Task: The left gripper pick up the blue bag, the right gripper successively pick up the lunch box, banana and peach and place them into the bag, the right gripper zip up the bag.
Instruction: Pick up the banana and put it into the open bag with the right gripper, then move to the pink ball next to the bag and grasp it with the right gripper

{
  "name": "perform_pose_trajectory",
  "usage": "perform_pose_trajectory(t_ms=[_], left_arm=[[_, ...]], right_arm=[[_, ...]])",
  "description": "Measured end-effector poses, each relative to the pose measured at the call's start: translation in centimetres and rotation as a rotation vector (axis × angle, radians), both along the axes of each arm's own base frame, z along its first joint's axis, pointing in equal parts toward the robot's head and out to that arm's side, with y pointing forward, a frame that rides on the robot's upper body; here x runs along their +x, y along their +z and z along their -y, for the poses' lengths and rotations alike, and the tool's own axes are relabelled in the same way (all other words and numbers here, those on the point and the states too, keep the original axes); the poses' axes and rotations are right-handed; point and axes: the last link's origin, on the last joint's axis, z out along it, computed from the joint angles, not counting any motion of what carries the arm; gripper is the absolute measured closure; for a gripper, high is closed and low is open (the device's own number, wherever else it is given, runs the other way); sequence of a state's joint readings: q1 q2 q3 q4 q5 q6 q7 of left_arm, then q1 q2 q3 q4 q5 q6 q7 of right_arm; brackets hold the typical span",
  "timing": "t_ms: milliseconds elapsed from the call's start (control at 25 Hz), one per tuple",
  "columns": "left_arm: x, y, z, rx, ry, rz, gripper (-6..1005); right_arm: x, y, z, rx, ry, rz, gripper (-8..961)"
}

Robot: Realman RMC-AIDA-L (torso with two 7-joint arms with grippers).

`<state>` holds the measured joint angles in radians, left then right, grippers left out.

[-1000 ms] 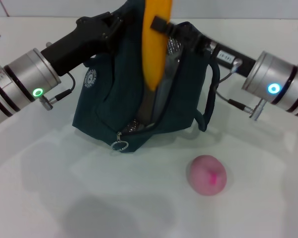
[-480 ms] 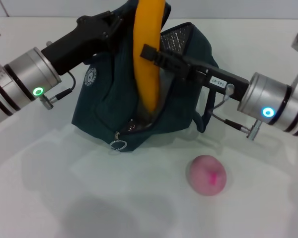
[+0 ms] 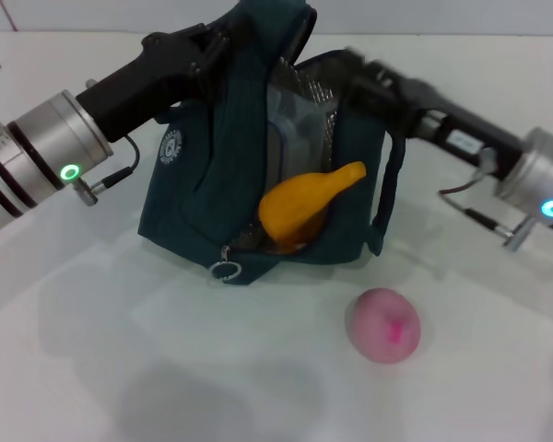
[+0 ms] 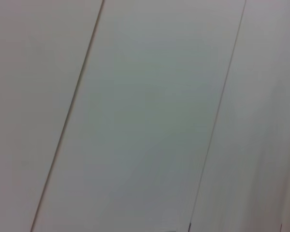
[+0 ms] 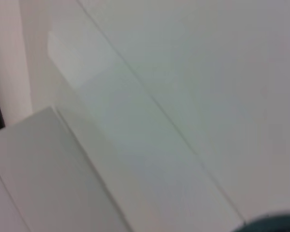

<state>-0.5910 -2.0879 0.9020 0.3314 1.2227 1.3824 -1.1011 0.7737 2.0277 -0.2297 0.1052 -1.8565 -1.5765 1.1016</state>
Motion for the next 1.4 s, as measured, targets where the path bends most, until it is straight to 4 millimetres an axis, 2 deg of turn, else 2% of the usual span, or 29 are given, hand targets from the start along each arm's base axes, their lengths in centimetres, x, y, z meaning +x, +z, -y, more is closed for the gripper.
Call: perform_pose_trajectory(t_ms=[80, 240, 320, 440, 560, 720, 960, 1080, 1400], left_arm=[[-0.1, 0.0, 0.1, 0.001, 0.004, 0.001, 961], [-0.3, 0.1, 0.2, 0.002, 0.01, 0.003, 961], [-0.4, 0.1, 0.2, 0.003, 0.013, 0.004, 961], [-0.5, 0.1, 0.3, 0.003, 0.014, 0.004, 961], [-0.5, 0.1, 0.3, 0.004, 0.015, 0.005, 961], [-0.6, 0.1, 0.3, 0.005, 0.019, 0.005, 961], [-0.4, 0.1, 0.2, 0.005, 0.013, 0.004, 961], [-0.4, 0.1, 0.2, 0.007, 0.013, 0.003, 961], [-0.4, 0.2, 0.1, 0.01, 0.012, 0.004, 961]], right_arm=[[0.6, 1.2, 0.5, 0.059, 0.055, 0.005, 88], [2.9, 4.2, 2.3, 0.162, 0.226, 0.105, 91], [4.9, 5.9, 3.8, 0.172, 0.308, 0.213, 93], [7.2, 6.8, 5.7, 0.148, 0.366, 0.359, 95], [8.9, 6.2, 6.9, 0.101, 0.365, 0.463, 99], [9.8, 4.3, 7.3, 0.044, 0.335, 0.518, 111], [9.0, 0.4, 6.4, -0.073, 0.365, 0.607, 130], [8.7, -0.9, 5.7, -0.106, 0.37, 0.654, 139], [8.9, -1.4, 5.1, -0.108, 0.356, 0.697, 164]])
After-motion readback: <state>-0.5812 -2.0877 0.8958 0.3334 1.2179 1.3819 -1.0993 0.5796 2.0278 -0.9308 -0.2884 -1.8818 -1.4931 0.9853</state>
